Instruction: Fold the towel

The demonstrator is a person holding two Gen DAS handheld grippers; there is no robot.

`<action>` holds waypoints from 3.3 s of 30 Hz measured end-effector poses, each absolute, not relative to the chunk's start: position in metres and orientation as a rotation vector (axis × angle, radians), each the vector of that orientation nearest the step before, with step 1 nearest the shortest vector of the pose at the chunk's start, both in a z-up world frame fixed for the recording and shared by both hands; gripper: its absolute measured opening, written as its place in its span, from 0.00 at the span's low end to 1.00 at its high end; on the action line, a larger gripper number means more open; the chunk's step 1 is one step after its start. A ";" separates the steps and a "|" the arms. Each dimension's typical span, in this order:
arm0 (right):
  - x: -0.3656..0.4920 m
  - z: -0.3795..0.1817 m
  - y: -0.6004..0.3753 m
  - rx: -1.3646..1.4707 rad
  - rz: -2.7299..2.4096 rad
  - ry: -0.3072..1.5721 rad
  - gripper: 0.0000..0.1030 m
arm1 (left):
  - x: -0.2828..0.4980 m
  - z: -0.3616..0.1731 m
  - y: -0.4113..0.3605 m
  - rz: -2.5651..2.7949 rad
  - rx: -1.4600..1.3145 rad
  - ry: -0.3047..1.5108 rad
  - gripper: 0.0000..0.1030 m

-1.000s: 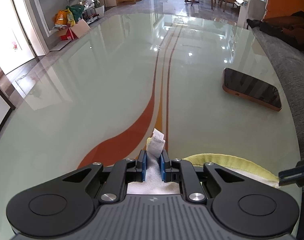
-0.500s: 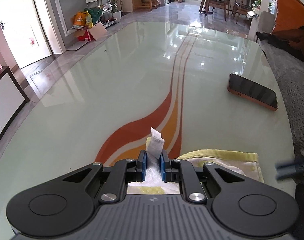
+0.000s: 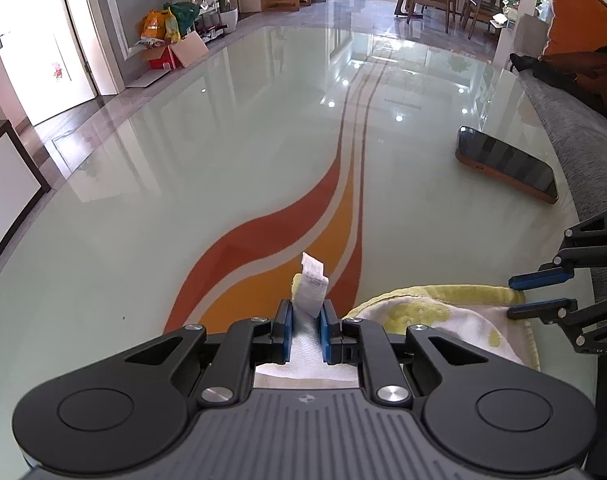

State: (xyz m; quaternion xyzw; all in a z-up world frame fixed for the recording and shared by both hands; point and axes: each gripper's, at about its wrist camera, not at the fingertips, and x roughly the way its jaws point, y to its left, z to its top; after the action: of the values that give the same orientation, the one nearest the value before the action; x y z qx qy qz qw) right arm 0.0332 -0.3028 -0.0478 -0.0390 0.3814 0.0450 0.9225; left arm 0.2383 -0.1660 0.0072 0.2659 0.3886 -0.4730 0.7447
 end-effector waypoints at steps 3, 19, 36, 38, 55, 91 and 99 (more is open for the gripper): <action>0.027 -0.044 -0.310 -0.049 0.079 0.768 0.04 | 0.238 0.009 -0.169 -1.036 0.580 0.846 0.15; -0.005 -0.041 -0.314 -0.004 0.019 0.802 0.04 | 0.227 -0.006 -0.230 -1.064 0.560 0.794 0.23; -0.002 -0.049 -0.315 0.034 0.013 0.777 0.29 | 0.244 -0.020 -0.238 -1.015 0.595 0.811 0.59; -0.002 -0.049 -0.315 0.027 0.018 0.775 0.26 | 0.246 -0.023 -0.244 -1.021 0.607 0.816 0.59; -0.004 -0.046 -0.322 0.089 0.043 0.761 0.03 | 0.248 -0.035 -0.251 -1.048 0.578 0.880 0.18; 0.010 0.037 -0.177 0.155 0.608 0.635 0.03 | 0.230 0.059 -0.052 -0.861 0.415 0.792 0.15; 0.024 0.039 -0.116 0.130 0.770 0.641 0.03 | 0.226 0.067 0.007 -0.790 0.385 0.792 0.15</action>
State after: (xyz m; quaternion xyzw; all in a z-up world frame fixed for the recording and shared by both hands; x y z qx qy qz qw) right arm 0.0236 -0.1160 0.0395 0.0623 0.3070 0.3686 0.8752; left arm 0.2261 0.0066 0.0671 0.1813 0.3733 -0.3722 0.8302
